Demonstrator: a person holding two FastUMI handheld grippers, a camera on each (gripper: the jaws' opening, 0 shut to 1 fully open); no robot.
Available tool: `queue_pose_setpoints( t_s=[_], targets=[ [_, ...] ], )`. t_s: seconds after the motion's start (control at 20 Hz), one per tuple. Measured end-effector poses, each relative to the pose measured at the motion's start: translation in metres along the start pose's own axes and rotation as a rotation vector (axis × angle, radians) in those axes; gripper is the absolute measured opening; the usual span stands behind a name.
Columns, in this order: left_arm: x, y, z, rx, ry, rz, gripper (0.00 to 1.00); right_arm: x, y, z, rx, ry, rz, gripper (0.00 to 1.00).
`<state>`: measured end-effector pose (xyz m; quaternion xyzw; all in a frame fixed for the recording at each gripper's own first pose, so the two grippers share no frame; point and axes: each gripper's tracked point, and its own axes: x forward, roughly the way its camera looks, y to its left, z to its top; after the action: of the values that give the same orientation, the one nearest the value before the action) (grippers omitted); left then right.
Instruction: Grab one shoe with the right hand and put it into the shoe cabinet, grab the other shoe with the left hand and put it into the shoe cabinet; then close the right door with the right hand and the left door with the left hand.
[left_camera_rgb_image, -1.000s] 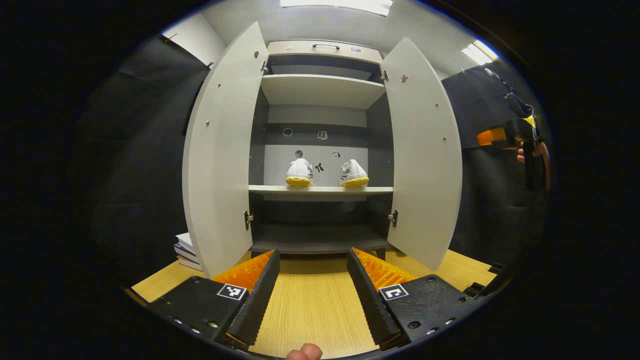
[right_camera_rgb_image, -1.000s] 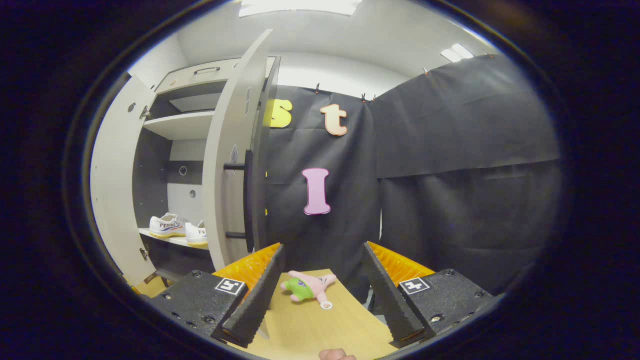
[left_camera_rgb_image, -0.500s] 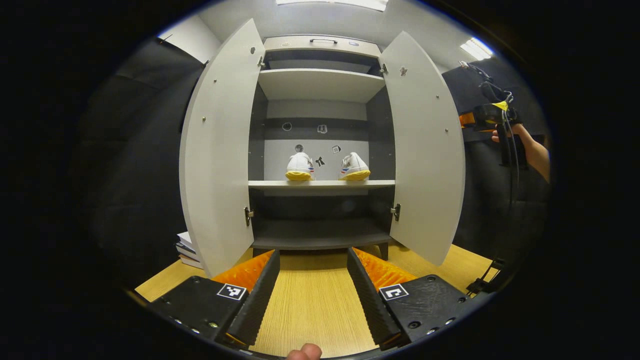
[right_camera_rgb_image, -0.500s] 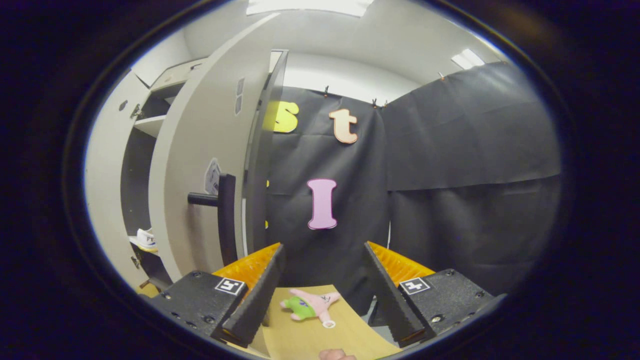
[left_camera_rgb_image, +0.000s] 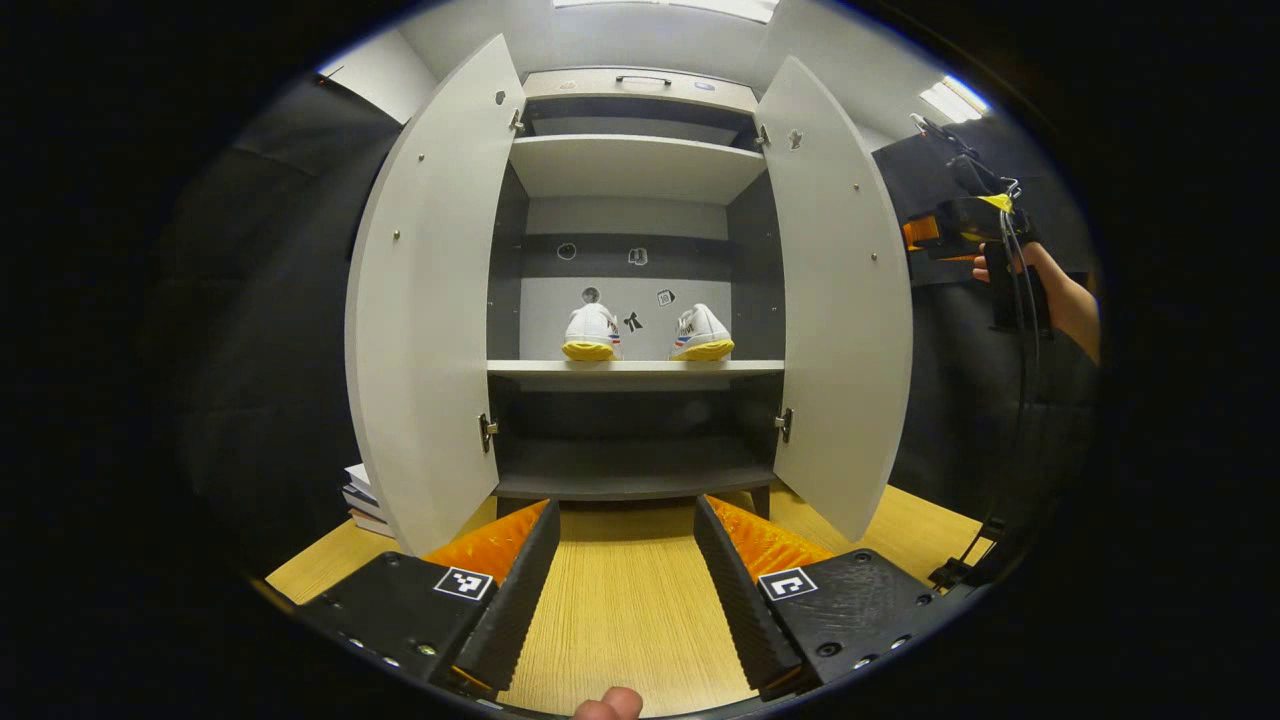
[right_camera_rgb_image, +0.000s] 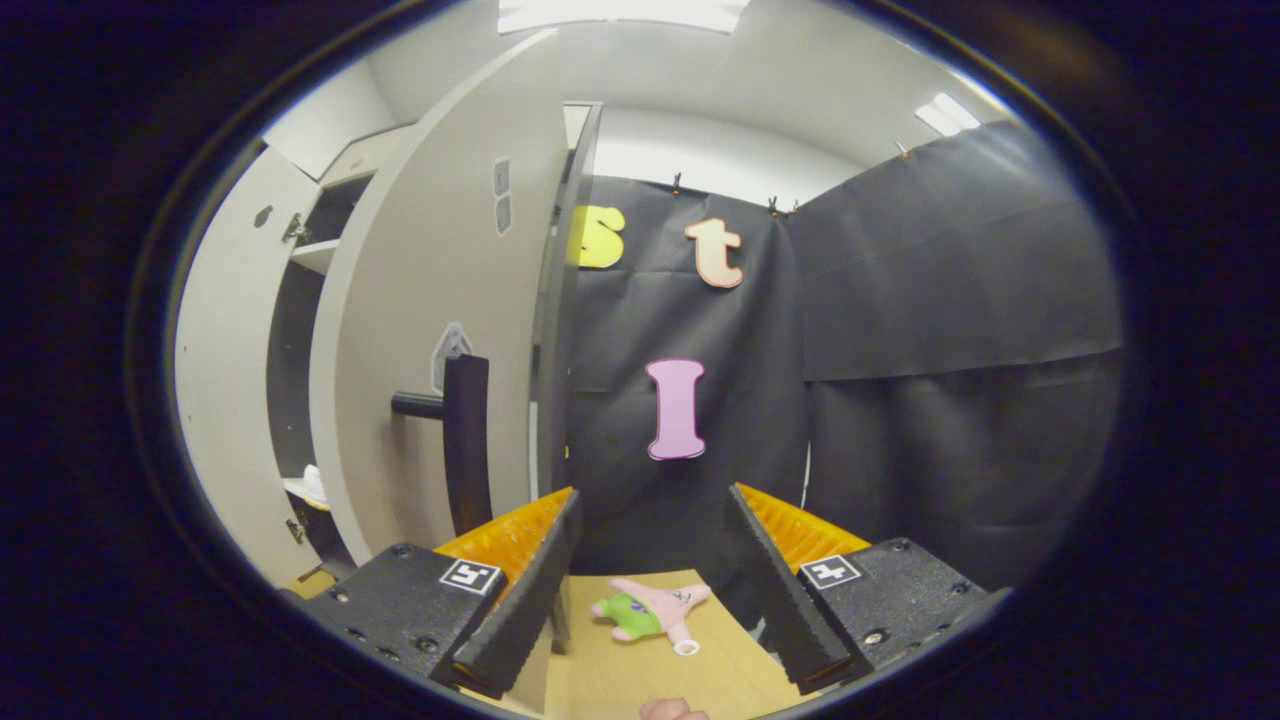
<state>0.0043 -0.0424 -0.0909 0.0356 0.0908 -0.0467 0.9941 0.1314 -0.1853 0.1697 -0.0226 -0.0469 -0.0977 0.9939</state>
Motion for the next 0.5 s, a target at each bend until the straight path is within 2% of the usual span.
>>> queue_pose_setpoints(
  t_s=[0.5],
  targets=[
    [-0.008, 0.032, -0.001, -0.007, 0.000, 0.046, 0.81, 0.007, 0.097, 0.001, 0.025, -0.016, 0.127, 0.94]
  ],
)
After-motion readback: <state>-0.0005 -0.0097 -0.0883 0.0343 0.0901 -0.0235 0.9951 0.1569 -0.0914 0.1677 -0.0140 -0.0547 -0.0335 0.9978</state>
